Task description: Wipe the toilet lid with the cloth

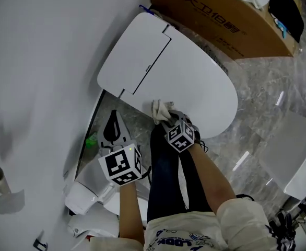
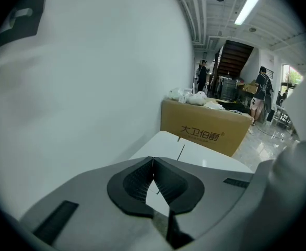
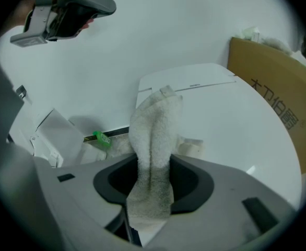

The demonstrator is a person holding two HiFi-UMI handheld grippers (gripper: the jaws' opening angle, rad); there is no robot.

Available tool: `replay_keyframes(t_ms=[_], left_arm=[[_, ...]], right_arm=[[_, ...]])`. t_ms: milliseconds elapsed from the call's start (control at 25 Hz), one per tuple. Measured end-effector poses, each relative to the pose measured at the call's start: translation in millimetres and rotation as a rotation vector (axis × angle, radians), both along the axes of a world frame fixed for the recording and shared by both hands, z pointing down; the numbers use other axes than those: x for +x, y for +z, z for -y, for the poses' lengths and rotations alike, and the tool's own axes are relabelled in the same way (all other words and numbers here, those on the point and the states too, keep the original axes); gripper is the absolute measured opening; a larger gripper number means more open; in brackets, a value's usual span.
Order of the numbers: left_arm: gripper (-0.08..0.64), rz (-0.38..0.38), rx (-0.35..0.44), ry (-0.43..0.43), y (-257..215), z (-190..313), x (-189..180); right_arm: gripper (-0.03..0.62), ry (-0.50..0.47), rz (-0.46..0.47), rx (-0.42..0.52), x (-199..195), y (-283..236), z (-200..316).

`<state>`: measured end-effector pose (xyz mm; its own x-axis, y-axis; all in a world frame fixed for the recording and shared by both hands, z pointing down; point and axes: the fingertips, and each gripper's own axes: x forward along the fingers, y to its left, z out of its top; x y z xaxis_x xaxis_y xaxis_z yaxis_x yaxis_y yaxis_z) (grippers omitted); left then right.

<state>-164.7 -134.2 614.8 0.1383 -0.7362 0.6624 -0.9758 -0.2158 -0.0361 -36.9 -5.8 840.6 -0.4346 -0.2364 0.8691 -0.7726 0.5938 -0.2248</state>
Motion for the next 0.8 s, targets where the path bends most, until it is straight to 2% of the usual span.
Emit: replay_keyframes(t_ms=[400, 800], left_arm=[[0.003, -0.005, 0.009, 0.123, -8, 1, 61], [0.003, 0.003, 0.01, 0.24, -11, -2, 113]], right_arm=[[0.164, 0.023, -0.048, -0.009, 85, 3, -60], [0.167, 0.205, -0.14, -0.068, 191, 9, -126]])
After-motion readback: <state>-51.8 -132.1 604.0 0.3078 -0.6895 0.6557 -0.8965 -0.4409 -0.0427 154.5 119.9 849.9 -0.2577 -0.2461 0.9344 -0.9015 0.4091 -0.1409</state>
